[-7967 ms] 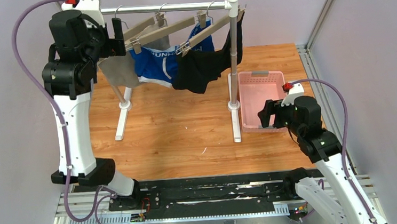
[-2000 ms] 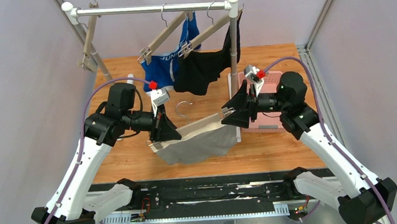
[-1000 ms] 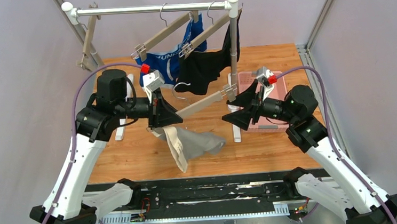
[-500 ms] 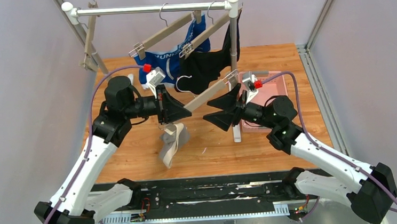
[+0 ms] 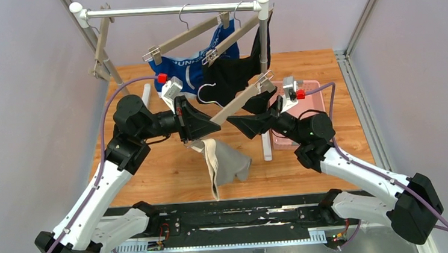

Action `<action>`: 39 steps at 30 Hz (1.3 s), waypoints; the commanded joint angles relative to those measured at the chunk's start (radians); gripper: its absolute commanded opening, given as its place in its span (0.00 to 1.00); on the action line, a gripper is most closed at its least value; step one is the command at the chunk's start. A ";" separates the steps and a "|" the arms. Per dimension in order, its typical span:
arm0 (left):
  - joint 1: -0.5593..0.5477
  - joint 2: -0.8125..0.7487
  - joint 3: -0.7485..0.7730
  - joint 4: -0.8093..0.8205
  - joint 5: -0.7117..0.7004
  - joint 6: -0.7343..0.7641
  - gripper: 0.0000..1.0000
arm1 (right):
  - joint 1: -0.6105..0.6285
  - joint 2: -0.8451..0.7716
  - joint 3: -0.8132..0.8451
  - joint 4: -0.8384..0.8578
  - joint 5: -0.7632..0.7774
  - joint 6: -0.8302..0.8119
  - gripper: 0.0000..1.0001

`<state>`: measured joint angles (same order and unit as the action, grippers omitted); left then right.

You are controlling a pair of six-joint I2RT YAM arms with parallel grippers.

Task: Remove the underwear clipped to the hanger

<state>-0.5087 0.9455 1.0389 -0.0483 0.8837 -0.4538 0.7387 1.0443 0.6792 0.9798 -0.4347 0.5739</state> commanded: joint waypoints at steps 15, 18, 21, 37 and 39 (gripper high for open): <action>-0.073 -0.011 -0.046 0.094 -0.054 -0.026 0.00 | 0.026 0.072 0.071 0.134 -0.001 0.020 0.54; -0.082 -0.012 -0.051 0.098 -0.077 -0.021 0.00 | 0.031 0.084 0.075 0.167 0.007 0.028 0.54; -0.091 -0.013 -0.061 0.108 -0.098 -0.021 0.00 | 0.032 0.090 0.087 0.169 0.016 0.027 0.51; -0.108 -0.025 -0.113 0.148 -0.146 -0.042 0.15 | 0.043 0.092 0.111 0.169 0.049 0.028 0.01; -0.108 -0.035 -0.126 0.147 -0.155 -0.038 0.22 | 0.044 0.083 0.112 0.167 0.048 0.028 0.01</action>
<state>-0.5869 0.9207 0.9508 0.1493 0.7334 -0.4690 0.7727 1.1427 0.7757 1.0996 -0.4671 0.6907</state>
